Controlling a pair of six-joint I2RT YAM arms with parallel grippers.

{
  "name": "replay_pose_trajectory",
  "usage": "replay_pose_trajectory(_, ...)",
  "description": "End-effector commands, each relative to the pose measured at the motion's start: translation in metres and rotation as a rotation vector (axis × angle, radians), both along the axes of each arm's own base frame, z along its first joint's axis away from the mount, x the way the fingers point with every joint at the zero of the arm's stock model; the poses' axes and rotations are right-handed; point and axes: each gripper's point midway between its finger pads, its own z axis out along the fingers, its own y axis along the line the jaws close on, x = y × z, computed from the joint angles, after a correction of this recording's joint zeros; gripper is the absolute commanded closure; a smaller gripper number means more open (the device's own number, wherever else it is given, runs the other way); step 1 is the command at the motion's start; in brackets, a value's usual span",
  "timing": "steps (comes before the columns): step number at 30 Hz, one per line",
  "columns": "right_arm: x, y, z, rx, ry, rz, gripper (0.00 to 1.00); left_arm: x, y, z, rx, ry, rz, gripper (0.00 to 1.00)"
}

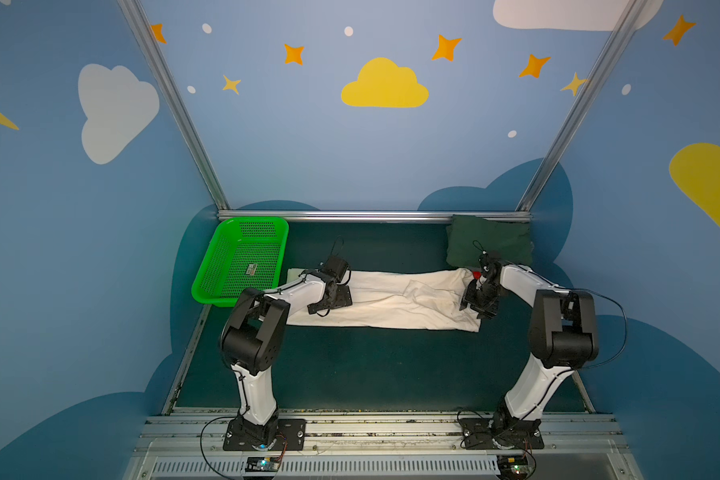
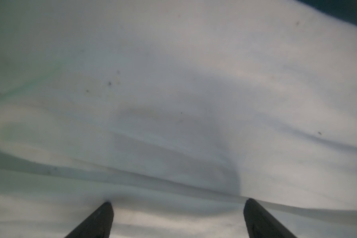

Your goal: Fold and stack the t-shirts

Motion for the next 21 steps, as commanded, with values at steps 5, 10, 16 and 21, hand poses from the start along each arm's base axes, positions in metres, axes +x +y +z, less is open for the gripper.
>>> replay_pose_trajectory(5,0.002,-0.002,0.012,-0.007,-0.021,0.001,0.41,-0.014,-0.010,0.042,0.009,-0.066,-0.059,0.02)
replay_pose_trajectory(10,0.001,-0.003,0.015,-0.010,-0.029,0.000,0.41,-0.033,-0.031,0.048,-0.022,-0.080,-0.142,0.02)
replay_pose_trajectory(16,0.003,-0.001,0.015,0.001,-0.029,-0.002,0.40,-0.044,-0.055,0.028,-0.057,-0.037,-0.251,0.04)
replay_pose_trajectory(21,0.004,0.000,0.016,0.010,-0.034,-0.006,0.40,-0.050,-0.059,0.018,-0.019,-0.048,-0.321,0.05)
